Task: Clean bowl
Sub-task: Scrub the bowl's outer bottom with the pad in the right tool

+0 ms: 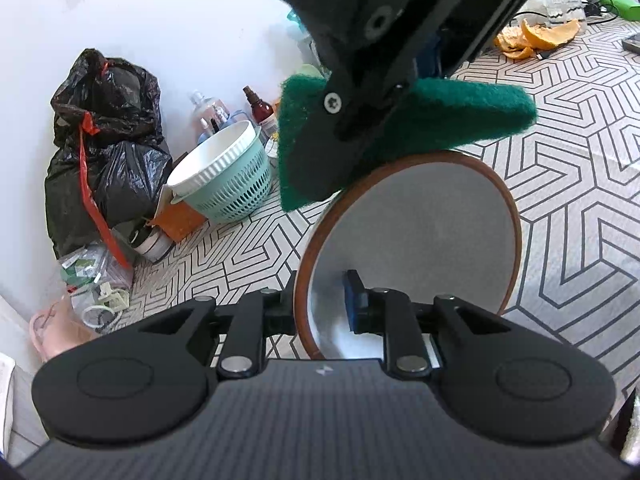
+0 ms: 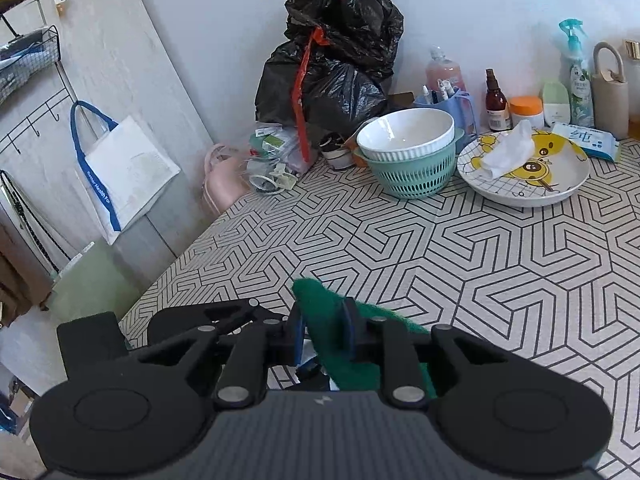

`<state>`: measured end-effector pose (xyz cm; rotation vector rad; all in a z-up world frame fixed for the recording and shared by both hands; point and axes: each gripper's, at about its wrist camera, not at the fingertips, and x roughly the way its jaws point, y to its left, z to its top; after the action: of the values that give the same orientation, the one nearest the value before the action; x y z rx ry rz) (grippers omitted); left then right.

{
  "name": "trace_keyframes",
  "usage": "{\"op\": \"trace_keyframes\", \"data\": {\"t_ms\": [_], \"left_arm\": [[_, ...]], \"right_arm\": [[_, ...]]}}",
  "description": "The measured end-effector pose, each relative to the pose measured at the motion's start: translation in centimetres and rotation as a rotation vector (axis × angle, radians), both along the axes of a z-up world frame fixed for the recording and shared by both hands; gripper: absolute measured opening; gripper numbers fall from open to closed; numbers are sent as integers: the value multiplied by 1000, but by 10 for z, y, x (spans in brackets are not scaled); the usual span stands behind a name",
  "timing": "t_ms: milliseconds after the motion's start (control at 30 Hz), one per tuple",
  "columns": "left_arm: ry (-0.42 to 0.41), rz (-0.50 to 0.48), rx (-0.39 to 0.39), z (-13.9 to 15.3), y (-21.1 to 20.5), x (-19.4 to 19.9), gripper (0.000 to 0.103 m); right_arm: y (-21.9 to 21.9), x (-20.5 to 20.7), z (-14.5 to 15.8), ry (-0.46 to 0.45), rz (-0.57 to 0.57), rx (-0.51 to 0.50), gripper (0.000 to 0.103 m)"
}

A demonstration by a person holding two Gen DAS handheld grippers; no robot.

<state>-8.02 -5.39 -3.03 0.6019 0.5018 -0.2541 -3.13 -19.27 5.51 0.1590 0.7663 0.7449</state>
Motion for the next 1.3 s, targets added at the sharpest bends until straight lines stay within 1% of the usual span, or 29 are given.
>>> {"op": "trace_keyframes", "data": {"t_ms": [167,267,400,433,633,700,900,1067,1300], "left_arm": [[17,-12,-32,5,1,4,15],[7,-19,-30,5,-1,3,15],[29,2,-91,6,6,8,15],[40,7,-95,6,8,9,15],[61,31,-92,1,15,13,15],[65,32,-102,0,18,14,15],[50,11,-104,-3,20,12,15],[56,14,-135,-4,24,13,15],[72,17,-148,-6,26,14,16]], "right_arm": [[-2,1,-1,6,5,22,21],[-1,1,-1,0,5,20,21],[8,-3,0,-21,5,-9,21],[10,-3,1,-27,5,-16,21],[24,-8,3,-60,6,-62,21],[29,-10,3,-71,6,-77,21],[41,-17,6,-113,3,-148,21],[41,-15,5,-105,0,-140,21],[47,-14,5,-129,-57,-207,21]]}}
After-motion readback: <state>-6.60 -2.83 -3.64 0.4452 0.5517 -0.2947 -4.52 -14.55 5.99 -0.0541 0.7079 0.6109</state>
